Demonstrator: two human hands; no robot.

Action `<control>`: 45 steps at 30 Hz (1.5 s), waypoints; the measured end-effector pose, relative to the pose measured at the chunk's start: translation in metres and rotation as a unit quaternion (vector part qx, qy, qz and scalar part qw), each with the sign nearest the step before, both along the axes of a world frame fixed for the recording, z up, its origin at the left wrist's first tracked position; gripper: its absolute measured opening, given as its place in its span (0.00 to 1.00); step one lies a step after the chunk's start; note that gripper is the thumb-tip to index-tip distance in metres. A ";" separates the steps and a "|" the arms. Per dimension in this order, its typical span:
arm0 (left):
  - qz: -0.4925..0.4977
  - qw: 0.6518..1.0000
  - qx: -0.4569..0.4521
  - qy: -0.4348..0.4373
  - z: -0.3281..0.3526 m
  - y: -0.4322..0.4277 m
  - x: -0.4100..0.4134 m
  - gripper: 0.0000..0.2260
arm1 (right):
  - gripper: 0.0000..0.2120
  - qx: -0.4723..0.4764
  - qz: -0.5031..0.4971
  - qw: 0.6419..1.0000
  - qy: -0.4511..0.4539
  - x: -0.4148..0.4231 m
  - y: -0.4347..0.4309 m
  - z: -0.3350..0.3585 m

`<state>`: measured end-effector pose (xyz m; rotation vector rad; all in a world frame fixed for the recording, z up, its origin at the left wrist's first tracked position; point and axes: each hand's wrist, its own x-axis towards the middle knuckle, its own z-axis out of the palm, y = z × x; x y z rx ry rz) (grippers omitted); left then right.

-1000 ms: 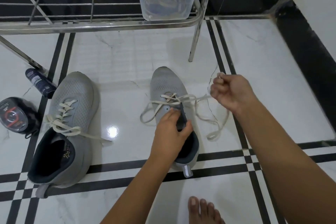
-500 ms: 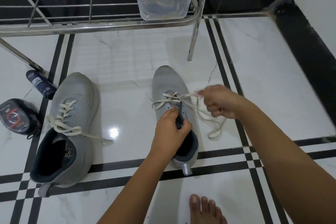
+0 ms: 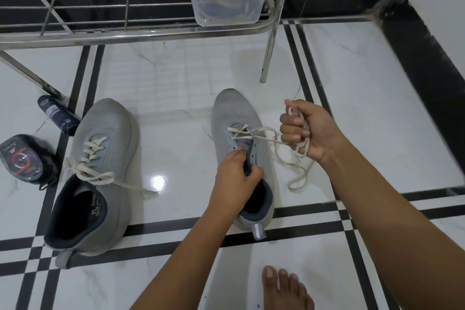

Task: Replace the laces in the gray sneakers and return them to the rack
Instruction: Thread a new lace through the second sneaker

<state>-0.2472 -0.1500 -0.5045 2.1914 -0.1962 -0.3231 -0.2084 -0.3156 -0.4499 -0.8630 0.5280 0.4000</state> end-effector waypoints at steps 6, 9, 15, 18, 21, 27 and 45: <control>0.002 1.000 0.003 -0.002 0.002 0.002 0.003 0.06 | 0.06 -0.487 0.215 0.845 0.055 -0.008 -0.001 -0.031; 0.000 1.000 -0.001 0.001 0.003 0.001 0.004 0.03 | 0.16 -0.602 0.229 0.765 -0.017 -0.001 0.000 -0.035; 0.030 0.999 -0.015 -0.002 0.016 0.000 0.010 0.08 | 0.09 -0.565 0.331 0.755 -0.029 0.013 0.011 -0.014; 0.095 0.992 -0.047 -0.068 0.028 -0.004 0.011 0.09 | 0.13 -0.474 0.299 0.828 -0.040 0.012 0.016 0.016; 0.111 0.989 -0.096 0.016 0.040 -0.010 0.013 0.10 | 0.11 -0.413 0.291 0.862 -0.044 0.015 0.022 0.037; 0.085 0.930 -0.273 0.231 0.058 -0.011 0.025 0.10 | 0.08 -0.348 0.199 0.916 0.017 0.022 0.023 0.042; 0.028 0.981 -0.084 0.171 0.052 0.054 0.075 0.14 | 0.08 -0.676 0.333 0.654 -0.060 0.033 0.015 0.031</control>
